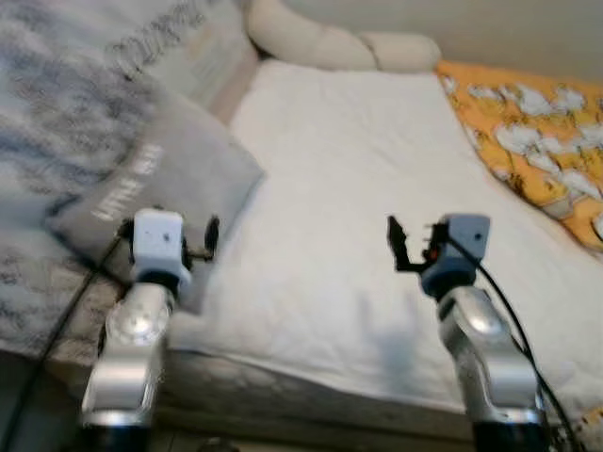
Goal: Clean up the room
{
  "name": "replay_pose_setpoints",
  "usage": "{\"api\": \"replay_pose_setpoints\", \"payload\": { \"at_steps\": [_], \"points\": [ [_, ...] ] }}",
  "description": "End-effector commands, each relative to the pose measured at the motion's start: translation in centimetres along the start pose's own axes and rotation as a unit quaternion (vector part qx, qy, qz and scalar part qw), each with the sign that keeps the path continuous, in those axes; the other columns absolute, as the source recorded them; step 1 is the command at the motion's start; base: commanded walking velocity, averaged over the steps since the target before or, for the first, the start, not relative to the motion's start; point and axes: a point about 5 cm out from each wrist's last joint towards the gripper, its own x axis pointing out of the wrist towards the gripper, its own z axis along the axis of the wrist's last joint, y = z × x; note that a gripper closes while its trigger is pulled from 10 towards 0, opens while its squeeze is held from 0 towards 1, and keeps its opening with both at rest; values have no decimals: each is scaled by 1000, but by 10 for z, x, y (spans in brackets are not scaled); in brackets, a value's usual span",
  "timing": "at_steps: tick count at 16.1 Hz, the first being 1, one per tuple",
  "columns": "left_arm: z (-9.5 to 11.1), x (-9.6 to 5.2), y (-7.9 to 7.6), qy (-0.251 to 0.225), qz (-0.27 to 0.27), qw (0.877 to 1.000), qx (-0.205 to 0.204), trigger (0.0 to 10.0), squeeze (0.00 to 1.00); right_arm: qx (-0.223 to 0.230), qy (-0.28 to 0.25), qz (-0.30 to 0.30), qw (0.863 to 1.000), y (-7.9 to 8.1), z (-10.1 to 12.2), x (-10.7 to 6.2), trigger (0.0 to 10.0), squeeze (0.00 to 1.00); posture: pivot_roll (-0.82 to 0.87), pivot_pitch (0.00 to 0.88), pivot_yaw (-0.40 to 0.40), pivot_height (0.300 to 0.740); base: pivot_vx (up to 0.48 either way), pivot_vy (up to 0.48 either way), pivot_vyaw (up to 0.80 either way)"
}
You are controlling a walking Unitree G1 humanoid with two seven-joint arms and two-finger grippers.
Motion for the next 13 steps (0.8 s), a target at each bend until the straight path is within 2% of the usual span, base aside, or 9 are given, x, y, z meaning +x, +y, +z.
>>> {"api": "replay_pose_setpoints", "payload": {
  "at_steps": [1, 5, 13],
  "points": [
    [1, 1, -3, 1, -8, 1000, 10, 10000, 906, -8, -9, -30, 999, -9, 1, -1, 10000, 1000, 25, 0, -22, 740, 0, -360, 0],
    [-1, 2, -2, 11, 3, 1000, -4, 10000, 902, -10, 0, -55, 998, -13, -3, -1, 10000, 1000, 12, 0, -10, 740, 0, -367, 0],
    [0, 8, -1, 16, 2, 1000, 5, 10000, 910, -8, 6, -54, 998, -9, -5, 5, 10000, 1000, 18, 0, -11, 740, 0, -457, 0]
  ]
}}
